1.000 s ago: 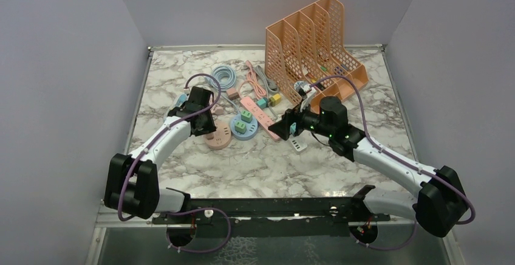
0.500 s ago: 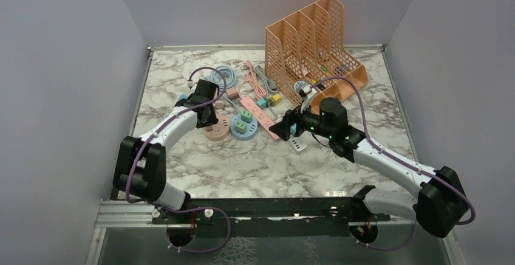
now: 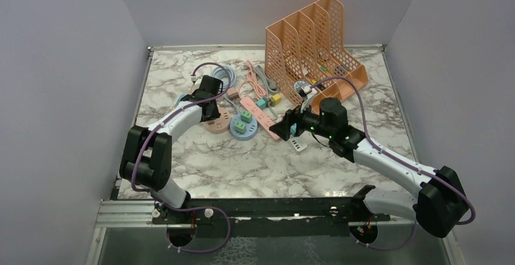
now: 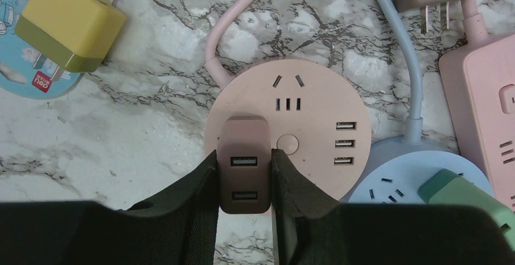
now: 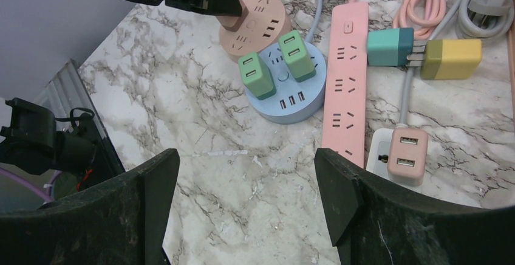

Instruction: Insert the plug

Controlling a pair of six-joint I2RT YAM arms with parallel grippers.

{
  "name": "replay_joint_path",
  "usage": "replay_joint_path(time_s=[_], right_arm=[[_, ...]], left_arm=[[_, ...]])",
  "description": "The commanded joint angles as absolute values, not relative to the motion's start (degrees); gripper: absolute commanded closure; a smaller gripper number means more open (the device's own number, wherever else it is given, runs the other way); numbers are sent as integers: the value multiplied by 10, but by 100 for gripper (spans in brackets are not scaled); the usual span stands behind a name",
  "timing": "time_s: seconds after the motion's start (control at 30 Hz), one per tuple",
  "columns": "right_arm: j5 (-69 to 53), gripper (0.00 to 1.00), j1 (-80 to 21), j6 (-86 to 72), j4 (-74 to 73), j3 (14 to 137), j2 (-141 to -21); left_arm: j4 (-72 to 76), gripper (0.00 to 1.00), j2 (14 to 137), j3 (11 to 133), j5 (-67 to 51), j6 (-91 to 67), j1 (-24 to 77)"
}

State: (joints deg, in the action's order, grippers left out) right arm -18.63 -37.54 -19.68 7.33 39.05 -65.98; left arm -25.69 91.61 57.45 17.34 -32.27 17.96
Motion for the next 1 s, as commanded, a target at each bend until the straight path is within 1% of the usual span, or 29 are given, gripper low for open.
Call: replay_joint_path(time_s=[0.0, 0.17, 0.33, 0.37, 0.4, 0.47, 0.5, 0.53, 0.6, 0.8, 0.97], right_arm=[[-174, 18, -377, -193, 79, 403, -660], [-176, 18, -377, -194, 78, 404, -660], [-178, 18, -377, -198, 77, 403, -657], [-178, 18, -377, -198, 76, 403, -656], [-177, 18, -377, -199, 76, 402, -654], [-175, 18, -377, -198, 76, 401, -652], [-175, 18, -377, -198, 76, 402, -651], [-174, 18, -377, -199, 76, 402, -650], [-174, 18, -377, -197, 74, 405, -650], [-165, 18, -377, -195, 70, 409, -650], [-149, 18, -377, -195, 69, 412, -651]], left_arm=[[-422, 100, 931, 538, 118, -287, 157], [-439, 100, 887, 527, 129, -281, 130], [-444, 100, 891, 531, 142, -282, 122], [-444, 97, 891, 531, 138, -282, 120], [-444, 88, 889, 533, 137, -282, 118], [-444, 61, 883, 541, 136, -284, 116], [-443, 52, 879, 548, 135, -281, 116], [-443, 47, 875, 557, 135, -279, 115], [-443, 41, 868, 580, 129, -270, 111], [-439, 31, 870, 660, 108, -230, 89], [-424, 29, 900, 704, 97, -213, 56]])
